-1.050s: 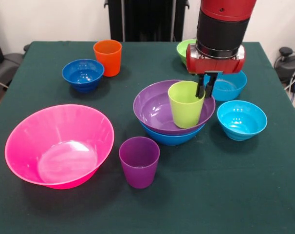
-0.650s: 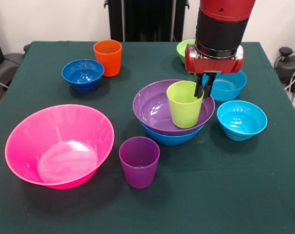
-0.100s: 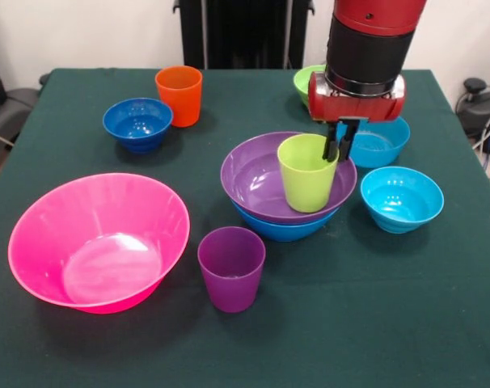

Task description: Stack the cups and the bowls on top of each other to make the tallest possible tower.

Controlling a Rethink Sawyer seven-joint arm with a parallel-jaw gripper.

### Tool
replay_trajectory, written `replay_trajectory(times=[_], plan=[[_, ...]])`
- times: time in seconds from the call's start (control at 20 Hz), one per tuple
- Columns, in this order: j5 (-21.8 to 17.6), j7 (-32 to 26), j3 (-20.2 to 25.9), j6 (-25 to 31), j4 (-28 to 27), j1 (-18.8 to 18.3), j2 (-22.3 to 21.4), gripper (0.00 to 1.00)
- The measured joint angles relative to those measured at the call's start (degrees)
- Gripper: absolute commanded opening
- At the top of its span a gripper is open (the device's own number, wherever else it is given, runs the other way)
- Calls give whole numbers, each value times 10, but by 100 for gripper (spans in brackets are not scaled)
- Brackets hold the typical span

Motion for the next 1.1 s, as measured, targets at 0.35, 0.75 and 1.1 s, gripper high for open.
replay_trajectory(times=[0.35,0.75,1.1], plan=[[0,0,-3,0,0,1,-4,0],[2,0,-9,10,0,1,-12,0],[2,0,-15,11,0,1,-23,0]])
